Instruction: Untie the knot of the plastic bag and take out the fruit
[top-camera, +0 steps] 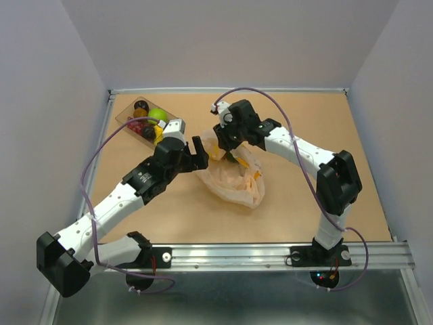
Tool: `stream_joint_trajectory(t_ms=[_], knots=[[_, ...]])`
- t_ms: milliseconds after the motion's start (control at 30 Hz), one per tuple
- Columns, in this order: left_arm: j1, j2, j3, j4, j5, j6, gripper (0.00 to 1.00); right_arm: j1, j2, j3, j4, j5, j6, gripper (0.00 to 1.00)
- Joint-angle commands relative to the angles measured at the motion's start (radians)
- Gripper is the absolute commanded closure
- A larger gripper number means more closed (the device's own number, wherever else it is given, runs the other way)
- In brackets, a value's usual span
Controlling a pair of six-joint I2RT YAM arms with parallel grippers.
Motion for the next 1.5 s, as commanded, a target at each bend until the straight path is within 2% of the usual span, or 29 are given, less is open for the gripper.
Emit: stream_joint_trajectory(t_ms=[0, 33, 100, 233, 433, 600, 800, 933, 1100, 1333, 1467], knots=[[-0.085, -0.030, -0.017, 0.089, -0.031, 0.032, 0.02, 0.002, 0.000, 0.130, -0.021, 0.070, 0.029, 0.72], [-0.097, -0.032, -0.025, 0.110, -0.034, 0.040, 0.02, 0.002, -0.004, 0.144, -0.021, 0.086, 0.048, 0.88], [-0.137, -0.038, -0.060, 0.193, -0.036, 0.055, 0.02, 0.003, -0.027, 0.173, -0.030, 0.152, 0.100, 1.00], [-0.152, -0.024, -0.080, 0.245, -0.033, 0.061, 0.04, 0.020, -0.098, 0.170, -0.038, 0.150, 0.106, 1.00], [-0.178, 0.008, -0.095, 0.294, -0.033, 0.075, 0.07, 0.058, -0.190, 0.135, -0.071, 0.113, 0.221, 1.00], [-0.201, -0.033, -0.121, 0.325, -0.034, 0.075, 0.12, 0.121, -0.233, 0.116, -0.107, 0.137, 0.289, 1.00], [-0.223, -0.060, -0.140, 0.339, -0.033, 0.080, 0.22, 0.120, -0.207, 0.017, -0.108, 0.336, 0.347, 1.00], [-0.232, -0.027, -0.129, 0.336, -0.037, 0.063, 0.23, 0.100, -0.175, -0.012, -0.108, 0.459, 0.384, 1.00], [-0.254, 0.054, -0.077, 0.321, -0.062, 0.020, 0.23, 0.045, -0.147, -0.048, -0.105, 0.461, 0.424, 1.00], [-0.284, 0.199, 0.020, 0.302, -0.060, 0.034, 0.23, 0.005, -0.081, -0.068, -0.098, 0.421, 0.442, 1.00], [-0.287, 0.270, 0.087, 0.265, -0.076, -0.024, 0.23, -0.023, -0.067, -0.101, -0.085, 0.398, 0.467, 1.00]])
